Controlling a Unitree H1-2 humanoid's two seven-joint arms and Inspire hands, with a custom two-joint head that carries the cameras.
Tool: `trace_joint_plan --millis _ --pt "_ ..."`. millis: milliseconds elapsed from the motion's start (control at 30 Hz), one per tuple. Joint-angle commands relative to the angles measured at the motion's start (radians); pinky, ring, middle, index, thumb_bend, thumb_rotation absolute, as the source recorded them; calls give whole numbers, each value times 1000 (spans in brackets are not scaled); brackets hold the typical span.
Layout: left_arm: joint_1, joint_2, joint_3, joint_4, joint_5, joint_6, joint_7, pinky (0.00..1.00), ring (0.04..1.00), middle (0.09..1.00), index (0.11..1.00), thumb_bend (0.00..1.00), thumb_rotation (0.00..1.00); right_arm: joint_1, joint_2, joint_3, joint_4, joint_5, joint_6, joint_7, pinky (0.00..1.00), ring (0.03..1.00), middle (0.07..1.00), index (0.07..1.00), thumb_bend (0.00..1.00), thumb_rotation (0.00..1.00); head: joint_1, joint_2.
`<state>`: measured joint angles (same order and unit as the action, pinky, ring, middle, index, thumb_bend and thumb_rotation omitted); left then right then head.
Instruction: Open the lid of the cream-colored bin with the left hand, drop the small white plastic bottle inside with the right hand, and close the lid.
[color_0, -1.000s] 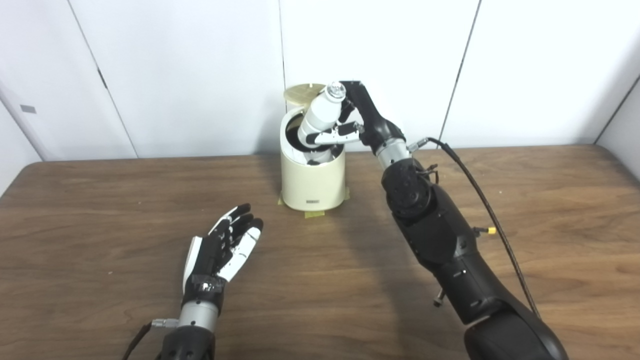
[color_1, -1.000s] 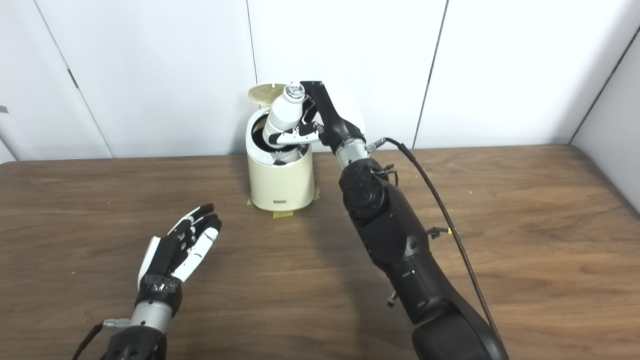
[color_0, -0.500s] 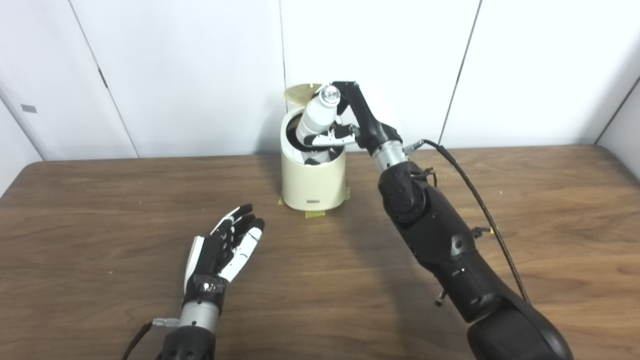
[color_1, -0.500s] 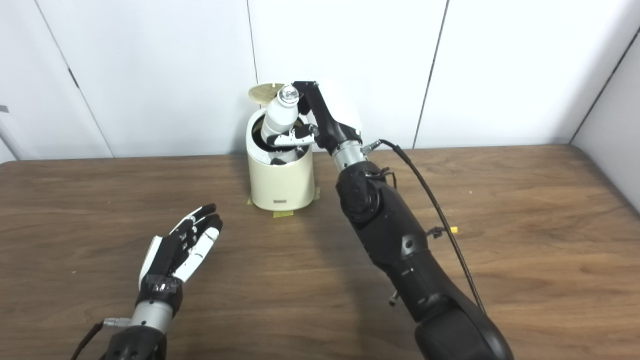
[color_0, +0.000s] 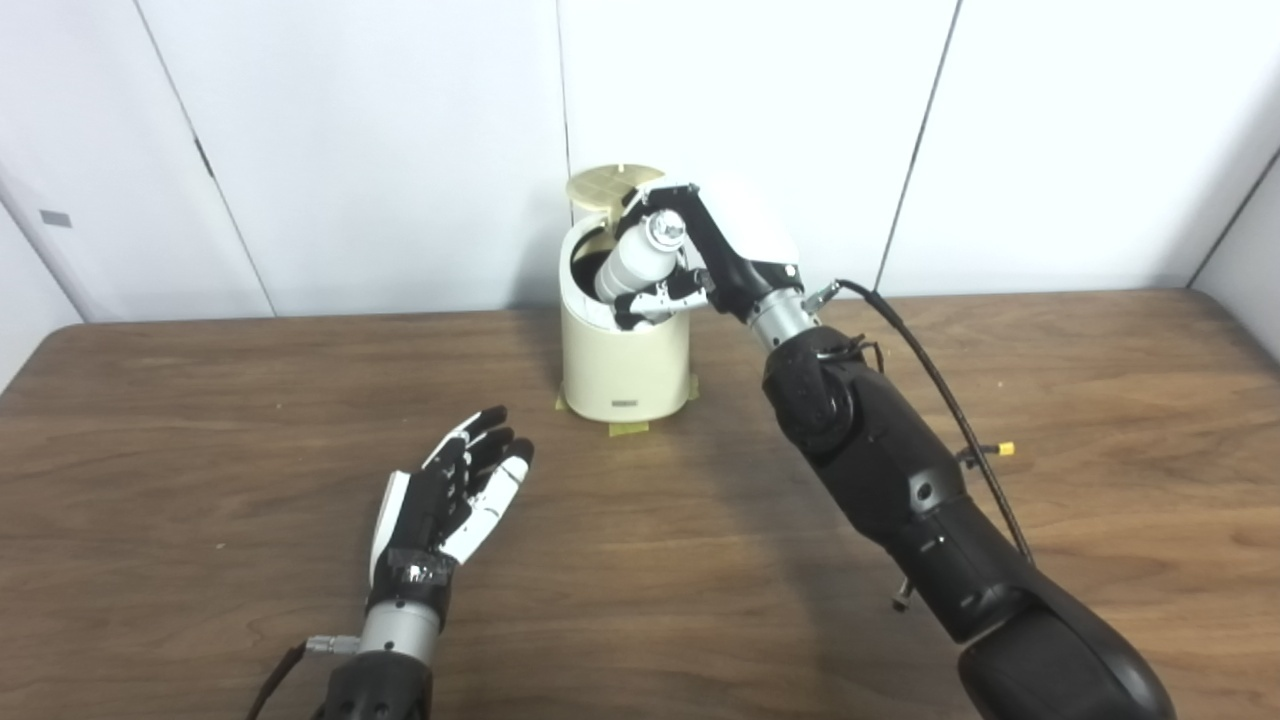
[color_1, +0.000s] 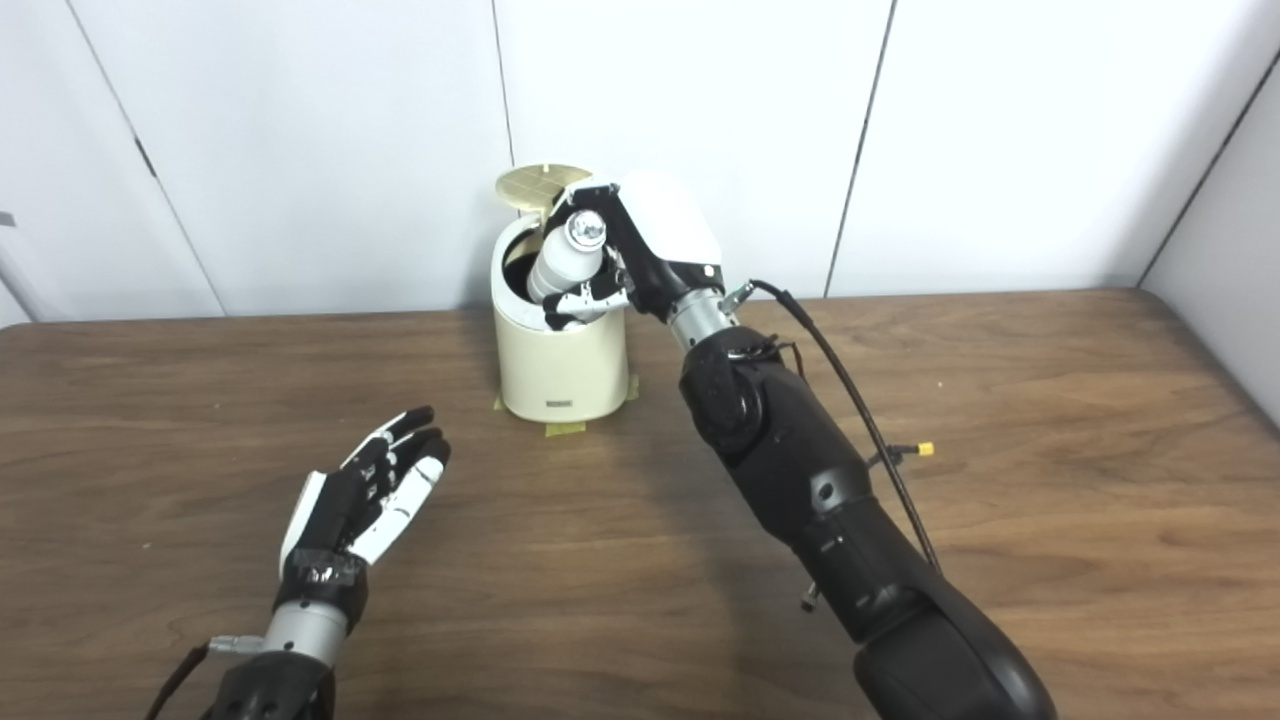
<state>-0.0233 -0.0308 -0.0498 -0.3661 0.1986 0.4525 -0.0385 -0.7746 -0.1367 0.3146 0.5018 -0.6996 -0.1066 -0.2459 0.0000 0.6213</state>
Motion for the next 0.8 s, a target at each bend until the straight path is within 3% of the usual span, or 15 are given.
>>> trace_joint_plan --millis 0,200,667,700,767 --pt "-34 -9 -3 -34 -1 -14 13 880 882 849 883 517 476 -49 -7 -4 -19 -9 -8 -21 645 717 705 496 519 123 -3 1" --pt "-35 -4 -7 -32 0 -17 10 890 887 848 877 479 392 -49 -3 -8 -13 -4 -16 -35 640 713 701 496 518 121 -6 0" --pt "-35 1 -12 -36 0 -16 7 900 892 853 886 459 319 -48 -1 -9 -26 -2 6 -16 639 718 720 497 520 125 -8 2" --pt "-34 0 -11 -35 -1 -16 7 905 893 855 888 454 312 -48 -1 -9 -27 -2 10 -12 642 722 729 642 681 66 -8 2" --pt "-34 -1 -10 -35 -2 -16 8 907 896 857 889 450 303 -48 -1 -8 -27 -2 16 -9 647 727 738 729 768 43 -8 2"
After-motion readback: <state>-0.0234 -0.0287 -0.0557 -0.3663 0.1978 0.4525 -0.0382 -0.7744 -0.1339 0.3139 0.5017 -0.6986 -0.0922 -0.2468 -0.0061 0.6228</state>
